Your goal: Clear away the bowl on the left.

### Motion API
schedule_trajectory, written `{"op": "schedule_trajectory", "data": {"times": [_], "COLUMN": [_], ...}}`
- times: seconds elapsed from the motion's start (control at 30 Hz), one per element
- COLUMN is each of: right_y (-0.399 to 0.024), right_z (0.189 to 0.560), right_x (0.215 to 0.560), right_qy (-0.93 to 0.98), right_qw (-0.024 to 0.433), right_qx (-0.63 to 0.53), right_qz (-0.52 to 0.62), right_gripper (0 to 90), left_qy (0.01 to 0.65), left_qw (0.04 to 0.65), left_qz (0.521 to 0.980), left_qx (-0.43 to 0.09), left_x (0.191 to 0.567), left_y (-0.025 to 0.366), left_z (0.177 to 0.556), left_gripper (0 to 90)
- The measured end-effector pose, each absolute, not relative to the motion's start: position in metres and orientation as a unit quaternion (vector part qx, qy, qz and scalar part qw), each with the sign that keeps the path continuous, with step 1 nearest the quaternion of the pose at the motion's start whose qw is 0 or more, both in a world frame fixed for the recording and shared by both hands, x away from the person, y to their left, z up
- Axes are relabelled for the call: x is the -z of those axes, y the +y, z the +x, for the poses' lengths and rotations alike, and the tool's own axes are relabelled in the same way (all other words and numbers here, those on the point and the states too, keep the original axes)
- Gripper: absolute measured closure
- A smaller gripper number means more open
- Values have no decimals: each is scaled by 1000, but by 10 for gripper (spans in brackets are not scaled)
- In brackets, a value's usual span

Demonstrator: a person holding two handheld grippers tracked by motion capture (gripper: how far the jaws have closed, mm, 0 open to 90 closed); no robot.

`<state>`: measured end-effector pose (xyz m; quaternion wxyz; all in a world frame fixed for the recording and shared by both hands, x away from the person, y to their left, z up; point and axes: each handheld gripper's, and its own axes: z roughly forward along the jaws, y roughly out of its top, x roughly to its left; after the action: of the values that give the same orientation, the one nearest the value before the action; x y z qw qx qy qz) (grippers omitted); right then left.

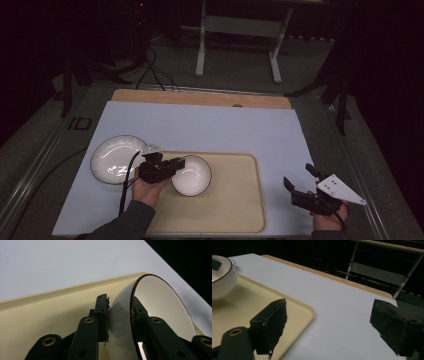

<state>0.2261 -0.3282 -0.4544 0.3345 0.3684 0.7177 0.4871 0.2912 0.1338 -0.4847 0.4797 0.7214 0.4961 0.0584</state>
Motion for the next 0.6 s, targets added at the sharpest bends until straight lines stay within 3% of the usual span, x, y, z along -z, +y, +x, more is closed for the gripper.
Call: {"op": "schedule_trajectory", "data": {"times": [0.6], "right_y": [-329], "right_z": [225], "right_x": [454], "right_qy": [717], "right_qw": [335], "right_qx": [-487], "right_qz": [369], "right_gripper": [138], "left_qy": [494], "left_qw": [450], "left_qz": [742], "left_qx": [-48], "left_x": [501], "left_y": [119], "left_z": [295], "left_gripper": [742]}}
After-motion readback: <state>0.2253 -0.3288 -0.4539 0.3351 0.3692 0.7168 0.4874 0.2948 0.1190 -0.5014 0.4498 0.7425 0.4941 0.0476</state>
